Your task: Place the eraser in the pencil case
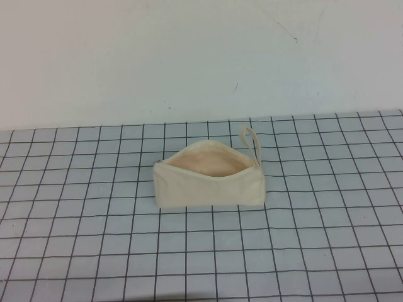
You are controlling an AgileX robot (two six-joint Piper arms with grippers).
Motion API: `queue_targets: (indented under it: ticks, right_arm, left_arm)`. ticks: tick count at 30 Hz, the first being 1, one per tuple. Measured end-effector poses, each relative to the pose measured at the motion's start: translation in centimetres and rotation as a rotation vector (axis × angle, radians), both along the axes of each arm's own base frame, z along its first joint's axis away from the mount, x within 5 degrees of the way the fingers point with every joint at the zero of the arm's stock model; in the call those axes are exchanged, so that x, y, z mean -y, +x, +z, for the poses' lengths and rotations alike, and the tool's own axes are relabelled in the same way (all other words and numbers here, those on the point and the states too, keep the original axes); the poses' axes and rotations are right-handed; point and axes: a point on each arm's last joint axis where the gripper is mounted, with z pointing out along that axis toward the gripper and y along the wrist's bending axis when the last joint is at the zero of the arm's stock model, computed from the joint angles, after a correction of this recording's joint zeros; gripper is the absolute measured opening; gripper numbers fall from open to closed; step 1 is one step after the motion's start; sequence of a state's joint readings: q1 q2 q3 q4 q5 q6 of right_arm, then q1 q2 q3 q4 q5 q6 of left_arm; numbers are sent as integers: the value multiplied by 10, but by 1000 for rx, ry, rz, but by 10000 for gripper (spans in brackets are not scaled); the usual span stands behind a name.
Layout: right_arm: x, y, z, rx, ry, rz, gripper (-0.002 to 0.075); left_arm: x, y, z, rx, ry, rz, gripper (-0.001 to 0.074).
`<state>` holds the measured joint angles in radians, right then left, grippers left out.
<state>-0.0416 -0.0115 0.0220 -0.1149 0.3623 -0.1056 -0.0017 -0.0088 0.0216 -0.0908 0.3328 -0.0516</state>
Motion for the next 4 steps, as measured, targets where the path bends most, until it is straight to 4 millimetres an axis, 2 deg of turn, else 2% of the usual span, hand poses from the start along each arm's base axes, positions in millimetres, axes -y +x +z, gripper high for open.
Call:
queue_targets:
  ticks: [4]
  right_arm:
    - [0,0,0,0,0,0,-3]
  left_arm:
    - [0,0,0,0,0,0,-1]
